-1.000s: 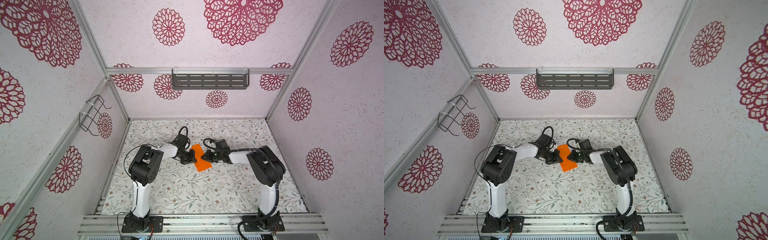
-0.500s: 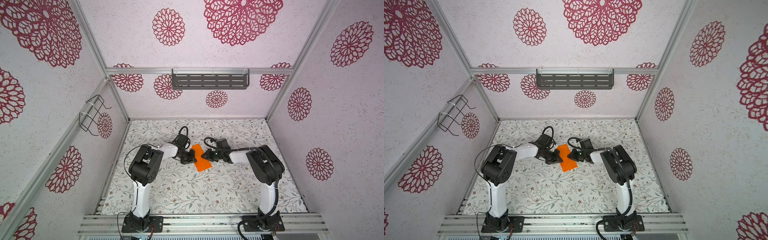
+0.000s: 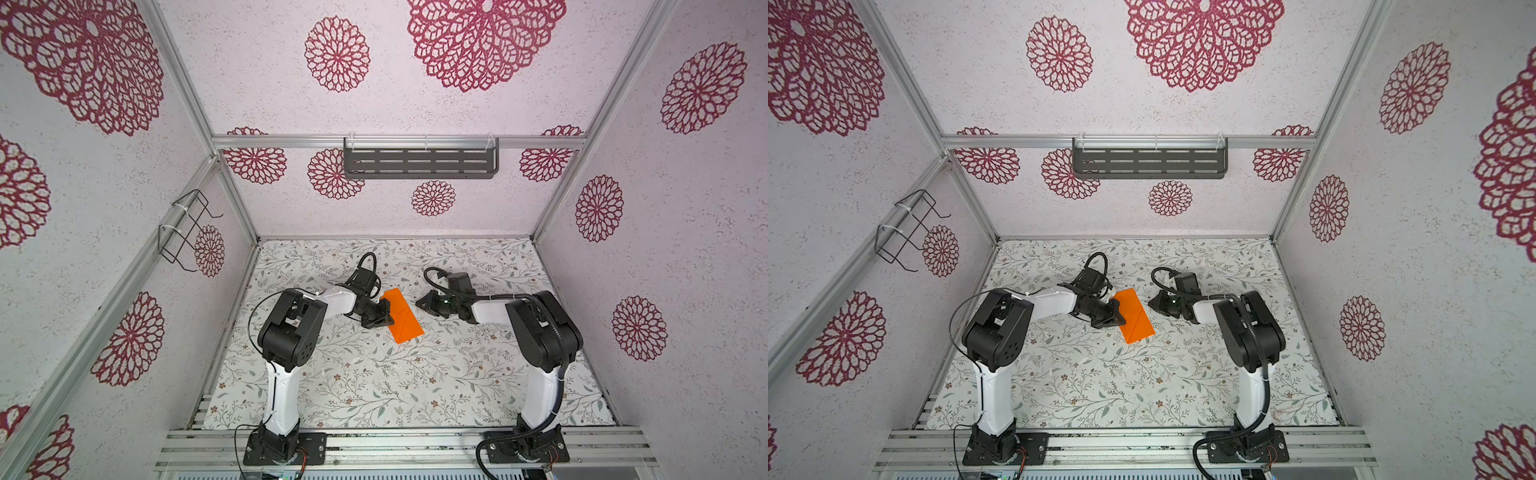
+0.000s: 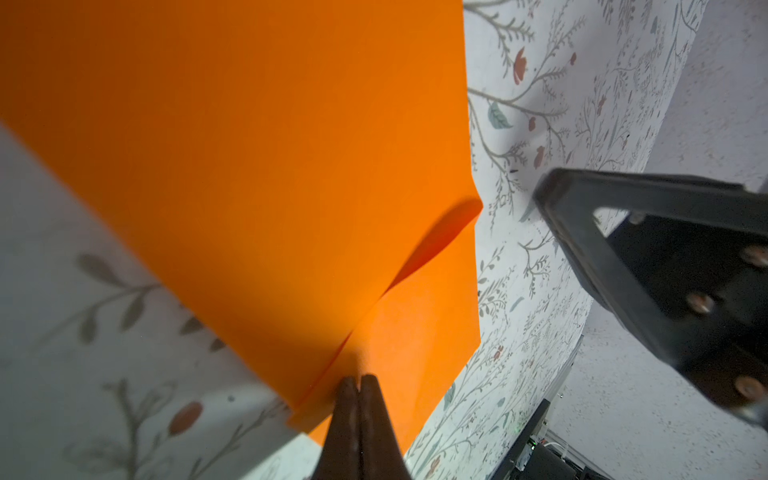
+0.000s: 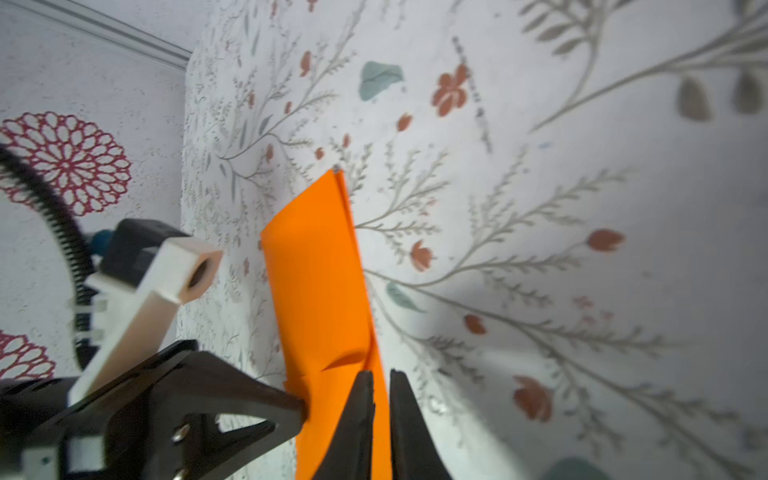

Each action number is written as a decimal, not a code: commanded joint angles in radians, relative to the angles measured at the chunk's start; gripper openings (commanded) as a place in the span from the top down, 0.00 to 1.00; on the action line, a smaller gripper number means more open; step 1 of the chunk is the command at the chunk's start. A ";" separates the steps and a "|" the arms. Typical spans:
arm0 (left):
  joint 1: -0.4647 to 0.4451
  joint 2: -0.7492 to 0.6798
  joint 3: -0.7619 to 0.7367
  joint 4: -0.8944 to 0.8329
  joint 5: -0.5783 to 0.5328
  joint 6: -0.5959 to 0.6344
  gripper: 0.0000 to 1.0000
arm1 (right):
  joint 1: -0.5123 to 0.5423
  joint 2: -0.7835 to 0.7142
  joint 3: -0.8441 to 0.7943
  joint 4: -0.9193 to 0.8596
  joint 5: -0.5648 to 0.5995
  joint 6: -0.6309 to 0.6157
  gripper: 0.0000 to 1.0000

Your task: Fold a paper plane with a square sheet of paper (pick it up from the middle)

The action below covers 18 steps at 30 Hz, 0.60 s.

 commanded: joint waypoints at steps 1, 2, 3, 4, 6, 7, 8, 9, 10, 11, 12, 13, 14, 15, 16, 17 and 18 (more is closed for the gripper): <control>-0.003 0.061 -0.024 -0.121 -0.096 0.024 0.96 | 0.055 -0.050 0.008 0.017 -0.051 0.005 0.86; -0.003 0.061 -0.022 -0.121 -0.096 0.024 0.96 | 0.064 -0.040 0.009 0.021 -0.055 0.011 0.86; -0.003 0.062 -0.020 -0.123 -0.096 0.025 0.96 | 0.069 -0.030 0.012 0.027 -0.057 0.018 0.86; -0.004 0.062 -0.017 -0.124 -0.096 0.027 0.96 | 0.073 -0.017 0.015 0.035 -0.063 0.025 0.86; -0.003 0.061 -0.011 -0.129 -0.097 0.030 0.96 | 0.077 0.004 0.022 0.049 -0.070 0.036 0.86; -0.003 0.061 -0.007 -0.133 -0.098 0.033 0.96 | 0.078 0.014 0.027 0.049 -0.071 0.038 0.86; -0.005 0.060 -0.002 -0.136 -0.099 0.034 0.96 | 0.075 0.023 0.030 0.048 -0.071 0.038 0.86; -0.006 0.059 0.001 -0.139 -0.099 0.035 0.96 | 0.075 0.030 0.032 0.042 -0.063 0.036 0.86; -0.005 0.059 0.005 -0.141 -0.099 0.038 0.96 | 0.075 0.036 0.035 0.033 -0.054 0.031 0.86; -0.005 0.057 0.007 -0.141 -0.098 0.040 0.96 | 0.074 0.042 0.035 0.018 -0.039 0.028 0.86; -0.006 0.057 0.011 -0.141 -0.096 0.040 0.96 | 0.074 0.047 0.035 0.010 -0.030 0.026 0.86; -0.006 0.056 0.016 -0.141 -0.093 0.041 0.96 | 0.072 0.053 0.031 0.009 -0.026 0.025 0.87; -0.006 0.055 0.020 -0.140 -0.092 0.041 0.96 | 0.071 0.061 0.028 0.008 -0.019 0.026 0.86; -0.007 0.052 0.025 -0.141 -0.090 0.044 0.96 | 0.069 0.068 0.026 0.000 -0.009 0.027 0.86; -0.008 0.050 0.030 -0.142 -0.089 0.046 0.96 | 0.070 0.074 0.021 -0.004 -0.002 0.030 0.86; -0.008 0.048 0.038 -0.144 -0.089 0.048 0.95 | 0.068 0.079 0.015 -0.004 0.005 0.036 0.86; -0.008 0.043 0.045 -0.148 -0.091 0.048 0.95 | 0.070 0.083 0.009 -0.006 0.015 0.043 0.86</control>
